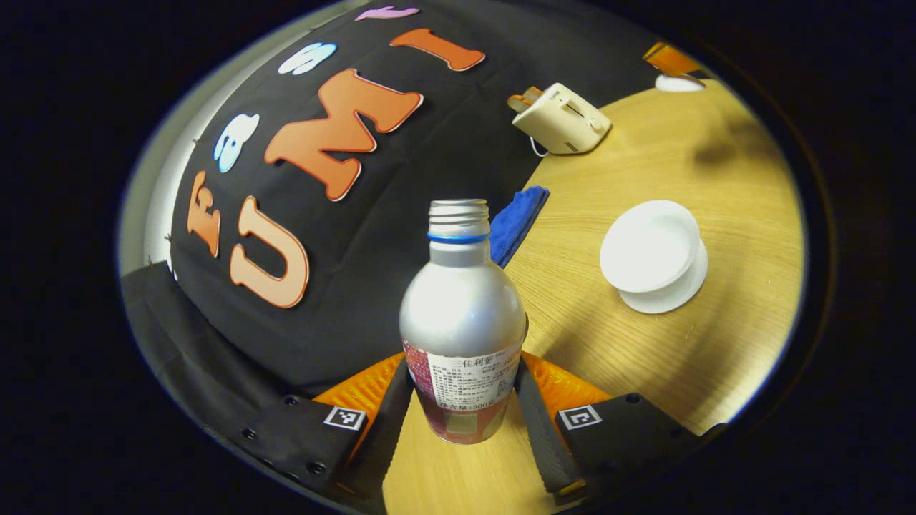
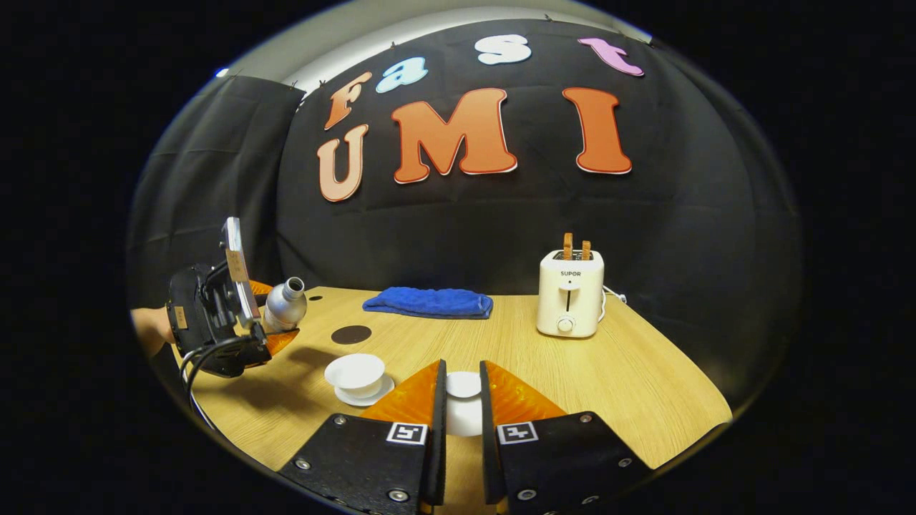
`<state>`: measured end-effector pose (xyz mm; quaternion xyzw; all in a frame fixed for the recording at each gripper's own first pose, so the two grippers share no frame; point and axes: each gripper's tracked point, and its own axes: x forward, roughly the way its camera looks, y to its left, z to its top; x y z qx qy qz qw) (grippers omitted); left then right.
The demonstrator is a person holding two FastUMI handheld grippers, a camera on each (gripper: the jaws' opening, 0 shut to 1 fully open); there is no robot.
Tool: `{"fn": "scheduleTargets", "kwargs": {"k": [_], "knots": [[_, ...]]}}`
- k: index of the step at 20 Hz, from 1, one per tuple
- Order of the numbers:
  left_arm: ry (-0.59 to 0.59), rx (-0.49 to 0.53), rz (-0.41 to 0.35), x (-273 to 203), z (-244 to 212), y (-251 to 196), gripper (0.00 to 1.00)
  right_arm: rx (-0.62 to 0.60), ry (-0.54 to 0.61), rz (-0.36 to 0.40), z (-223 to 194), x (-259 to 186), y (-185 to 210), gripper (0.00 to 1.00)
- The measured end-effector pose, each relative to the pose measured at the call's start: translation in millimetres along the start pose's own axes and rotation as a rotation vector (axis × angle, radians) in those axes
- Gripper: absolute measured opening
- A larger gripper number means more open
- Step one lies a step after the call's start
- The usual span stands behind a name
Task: Open the teacup lid with one hand, grasp the water bottle and pour water into the teacup with the other hand; after pouring, place the water bottle on the coaster and then close the teacup lid.
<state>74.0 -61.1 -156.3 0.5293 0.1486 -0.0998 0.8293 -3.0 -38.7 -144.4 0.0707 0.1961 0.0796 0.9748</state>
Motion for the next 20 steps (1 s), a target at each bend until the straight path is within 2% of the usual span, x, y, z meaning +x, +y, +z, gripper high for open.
{"fn": "scheduleTargets", "kwargs": {"k": [2, 3, 4, 6, 8, 9, 10, 11, 12, 14, 16, 17, 20], "knots": [[-0.002, 0.067, -0.005, 0, 1, -5, 0.79, 0.009, 0.005, -0.001, -3, 0, -3, 0.21], [-0.001, 0.099, -0.006, 2, 2, -6, 0.79, 0.012, 0.006, 0.0, -4, -1, -3, 0.21], [-0.003, 0.136, -0.008, 4, 4, -9, 0.83, 0.013, 0.006, -0.003, -5, -1, -6, 0.21], [-0.011, 0.212, -0.007, 6, 8, -12, 0.79, 0.013, 0.004, -0.003, -4, -2, -7, 0.22], [-0.018, 0.279, -0.01, 7, 10, -14, 0.79, 0.014, 0.002, -0.001, -6, -4, -9, 0.21], [-0.02, 0.309, -0.012, 6, 8, -14, 0.83, 0.017, 0.0, -0.003, -6, -4, -10, 0.21], [-0.021, 0.339, -0.014, 6, 8, -14, 0.79, 0.017, 0.002, 0.001, -7, -5, -9, 0.21], [-0.022, 0.364, -0.014, 7, 7, -14, 0.83, 0.015, -0.002, -0.002, -6, -6, -10, 0.22], [-0.022, 0.391, -0.011, 7, 7, -13, 0.79, 0.014, -0.002, -0.001, -6, -6, -11, 0.22], [-0.023, 0.441, -0.004, 13, 13, -12, 0.87, 0.015, -0.004, 0.003, -6, -7, -11, 0.21], [-0.023, 0.492, -0.002, 21, 18, -8, 0.79, 0.014, -0.006, 0.004, -7, -8, -11, 0.21], [-0.025, 0.521, 0.0, 19, 17, -6, 0.83, 0.015, -0.006, 0.007, -7, -8, -11, 0.22], [-0.039, 0.608, 0.014, 21, 24, 0, 0.79, 0.022, -0.008, 0.008, -8, -9, -11, 0.22]]}}
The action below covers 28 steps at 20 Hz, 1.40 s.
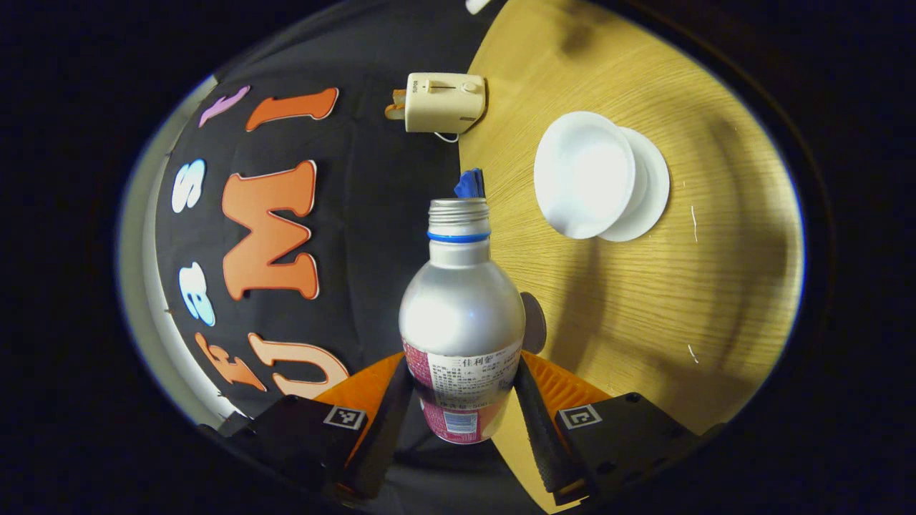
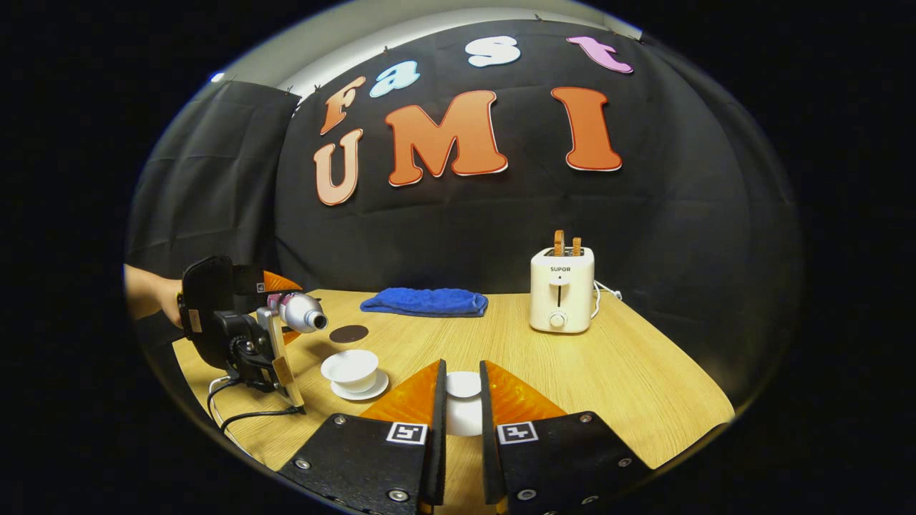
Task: Open the teacup lid with one hand, grasp the water bottle and pour water into the teacup with the other hand; after pouring, place the water bottle on the coaster and then close the teacup lid.
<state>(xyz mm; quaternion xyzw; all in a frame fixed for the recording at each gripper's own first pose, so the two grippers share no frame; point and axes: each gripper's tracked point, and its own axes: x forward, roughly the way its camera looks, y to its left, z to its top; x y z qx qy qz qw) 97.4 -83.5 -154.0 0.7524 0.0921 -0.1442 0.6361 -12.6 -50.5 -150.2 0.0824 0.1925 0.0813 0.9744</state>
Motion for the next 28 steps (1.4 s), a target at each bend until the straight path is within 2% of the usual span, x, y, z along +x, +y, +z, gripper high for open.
{"fn": "scheduleTargets", "kwargs": {"k": [1, 3, 4, 6, 7, 10, 11, 15, 16, 17, 18, 19, 23, 24, 27, 28], "knots": [[-0.003, 0.023, 0.003, -1, 1, 2, 0.87, 0.002, 0.002, -0.002, -1, 0, -1, 0.21], [-0.006, 0.062, -0.001, -3, 0, 3, 0.87, 0.002, 0.003, -0.005, -1, 0, -3, 0.21], [-0.007, 0.079, -0.003, -4, 0, 3, 0.79, 0.002, 0.002, -0.001, -1, -1, -2, 0.22], [-0.017, 0.109, -0.012, -3, 1, 3, 0.79, 0.005, -0.001, 0.0, 0, -1, -3, 0.22], [-0.022, 0.126, -0.021, -2, 2, 1, 0.83, 0.005, -0.002, -0.001, 0, -1, -4, 0.22], [-0.013, 0.19, -0.021, 3, 1, 3, 0.79, 0.015, -0.007, -0.007, -1, -1, -8, 0.21], [-0.01, 0.205, -0.019, 3, 0, 5, 0.83, 0.024, -0.005, -0.003, 0, -1, -8, 0.21], [-0.008, 0.267, -0.003, 4, 2, 10, 0.87, 0.025, -0.019, -0.004, 2, -4, -10, 0.22], [-0.009, 0.282, -0.007, 5, 1, 9, 0.8, 0.023, -0.025, -0.001, 4, -6, -10, 0.22], [-0.011, 0.296, -0.01, 5, 2, 11, 0.83, 0.022, -0.031, 0.0, 6, -6, -11, 0.22], [-0.01, 0.309, -0.008, 5, 2, 12, 0.8, 0.019, -0.032, 0.002, 5, -7, -11, 0.22], [-0.008, 0.321, -0.002, 6, 1, 15, 0.83, 0.016, -0.034, 0.0, 6, -7, -11, 0.22], [-0.007, 0.339, 0.024, 6, 2, 28, 0.8, 0.01, -0.042, 0.005, 6, -7, -11, 0.21], [-0.013, 0.339, 0.036, 6, 4, 31, 0.87, 0.018, -0.042, 0.006, 5, -6, -11, 0.21], [-0.008, 0.362, 0.054, 5, 7, 37, 0.8, 0.015, -0.04, 0.02, 3, -5, -5, 0.22], [-0.009, 0.379, 0.057, 5, 8, 39, 0.87, 0.009, -0.044, 0.02, 4, -4, -4, 0.22]]}}
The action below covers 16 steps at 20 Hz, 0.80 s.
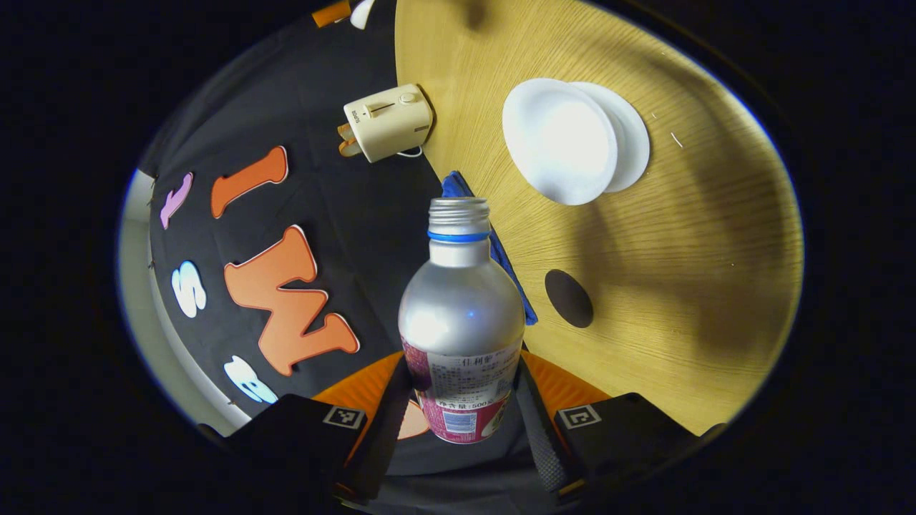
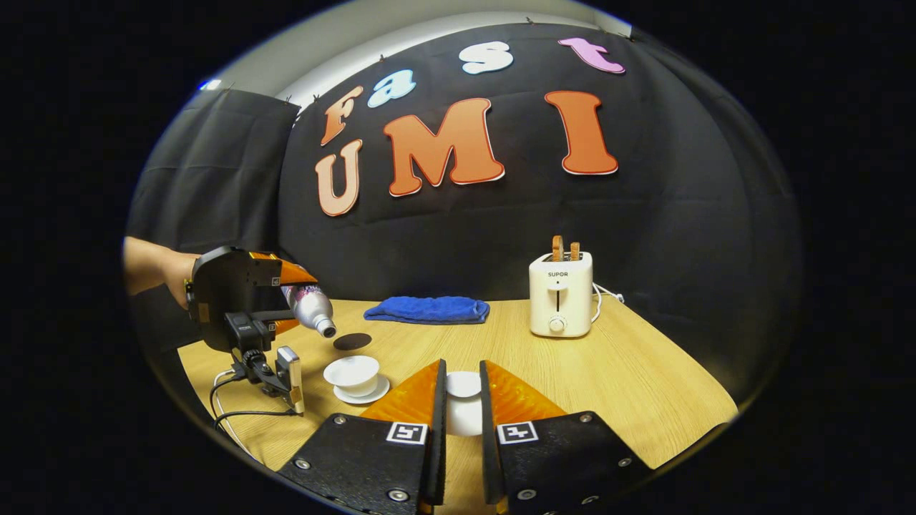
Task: Open the teacup lid with one hand, grasp the water bottle and pour water into the teacup with the other hand; after pouring, place the water bottle on the coaster and then close the teacup lid.
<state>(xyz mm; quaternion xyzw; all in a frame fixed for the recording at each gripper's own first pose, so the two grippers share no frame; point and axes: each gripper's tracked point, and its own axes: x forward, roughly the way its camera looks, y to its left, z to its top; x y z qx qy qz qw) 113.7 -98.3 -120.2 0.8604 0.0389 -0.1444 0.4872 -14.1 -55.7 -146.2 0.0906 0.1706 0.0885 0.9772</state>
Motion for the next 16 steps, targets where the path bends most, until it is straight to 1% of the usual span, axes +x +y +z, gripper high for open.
{"fn": "scheduleTargets", "kwargs": {"k": [4, 7, 8, 13, 14, 15, 16], "knots": [[0.01, 0.049, 0.031, -2, -2, 12, 0.86, -0.004, -0.007, 0.013, 0, -1, 3, 0.22], [0.014, 0.082, 0.05, -3, -3, 20, 0.8, -0.012, -0.007, 0.013, 0, 1, 3, 0.22], [0.016, 0.089, 0.051, -3, -3, 21, 0.83, -0.014, -0.006, 0.016, 0, 1, 3, 0.22], [0.03, 0.115, 0.071, -5, -10, 31, 0.83, -0.022, -0.011, 0.021, -1, 4, 4, 0.22], [0.032, 0.121, 0.074, -5, -11, 35, 0.86, -0.02, -0.012, 0.02, -1, 4, 5, 0.22], [0.036, 0.123, 0.08, -6, -13, 37, 0.83, -0.02, -0.013, 0.024, 0, 4, 5, 0.22], [0.037, 0.129, 0.084, -6, -15, 40, 0.83, -0.02, -0.014, 0.022, -1, 4, 4, 0.22]]}}
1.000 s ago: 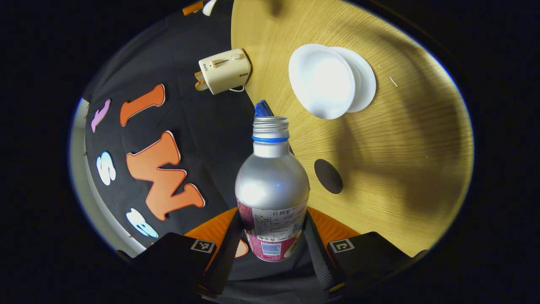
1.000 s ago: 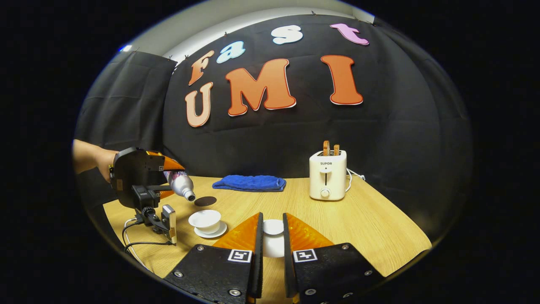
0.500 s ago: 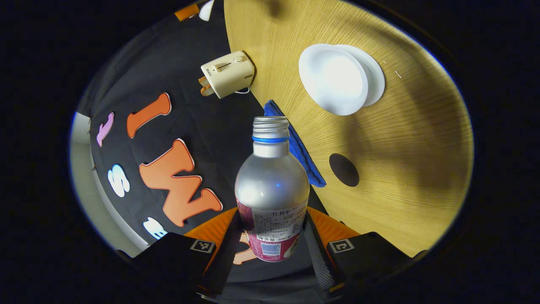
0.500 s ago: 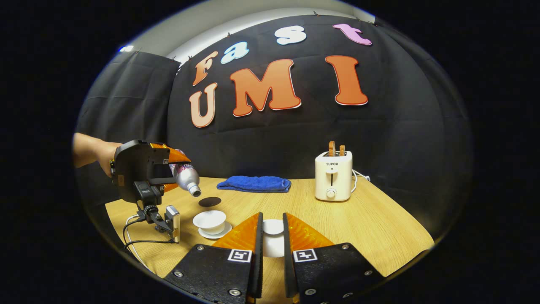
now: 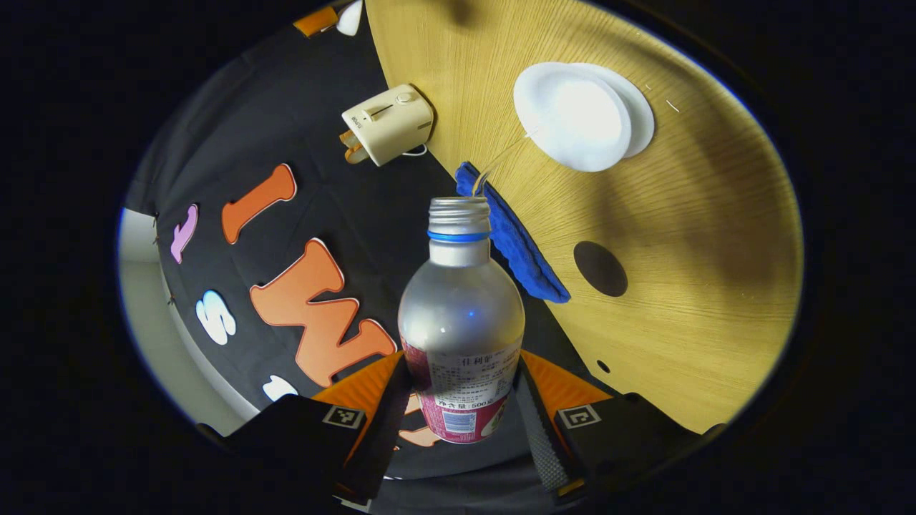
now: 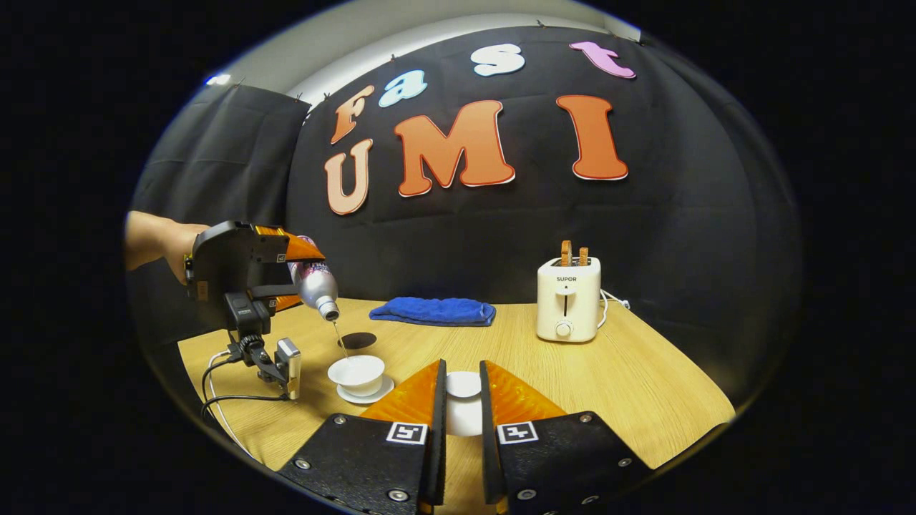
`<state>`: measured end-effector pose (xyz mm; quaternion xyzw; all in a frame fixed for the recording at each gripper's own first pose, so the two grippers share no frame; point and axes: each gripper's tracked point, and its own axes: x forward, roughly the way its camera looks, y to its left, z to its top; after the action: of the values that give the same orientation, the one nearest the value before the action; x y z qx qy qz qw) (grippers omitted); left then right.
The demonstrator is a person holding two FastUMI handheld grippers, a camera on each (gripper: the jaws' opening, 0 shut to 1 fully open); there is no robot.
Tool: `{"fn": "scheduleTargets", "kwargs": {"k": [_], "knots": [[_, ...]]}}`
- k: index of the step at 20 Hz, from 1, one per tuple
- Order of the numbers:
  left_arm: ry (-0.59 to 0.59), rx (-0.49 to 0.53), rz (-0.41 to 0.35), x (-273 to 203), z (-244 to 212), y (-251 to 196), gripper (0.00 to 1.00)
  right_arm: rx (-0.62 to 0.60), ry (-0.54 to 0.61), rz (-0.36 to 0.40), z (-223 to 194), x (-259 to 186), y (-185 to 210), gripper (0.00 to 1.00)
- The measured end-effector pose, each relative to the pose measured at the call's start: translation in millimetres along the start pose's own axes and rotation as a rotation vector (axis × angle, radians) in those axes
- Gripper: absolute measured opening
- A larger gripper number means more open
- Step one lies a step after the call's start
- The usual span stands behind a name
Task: Open the teacup lid with one hand, grasp the water bottle and pour water into the teacup with the other hand; after pouring, place the water bottle on the coaster and then close the teacup lid.
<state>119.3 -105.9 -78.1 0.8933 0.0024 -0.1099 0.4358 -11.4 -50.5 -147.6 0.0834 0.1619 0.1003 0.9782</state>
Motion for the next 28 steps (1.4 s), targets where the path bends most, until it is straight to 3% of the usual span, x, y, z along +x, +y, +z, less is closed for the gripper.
{"fn": "scheduleTargets", "kwargs": {"k": [11, 17, 22, 28], "knots": [[-0.007, 0.033, 0.031, -6, 1, 14, 0.83, 0.013, -0.02, 0.014, 6, -2, 2, 0.22], [-0.026, 0.07, 0.013, -6, 13, -2, 0.8, 0.025, -0.015, 0.025, 2, -1, 3, 0.21], [-0.049, 0.084, -0.007, -4, 26, -17, 0.86, 0.009, -0.023, 0.03, 2, -5, 7, 0.21], [-0.049, 0.065, -0.002, -2, 30, -22, 0.8, 0.003, -0.024, 0.026, 3, -5, 11, 0.22]]}}
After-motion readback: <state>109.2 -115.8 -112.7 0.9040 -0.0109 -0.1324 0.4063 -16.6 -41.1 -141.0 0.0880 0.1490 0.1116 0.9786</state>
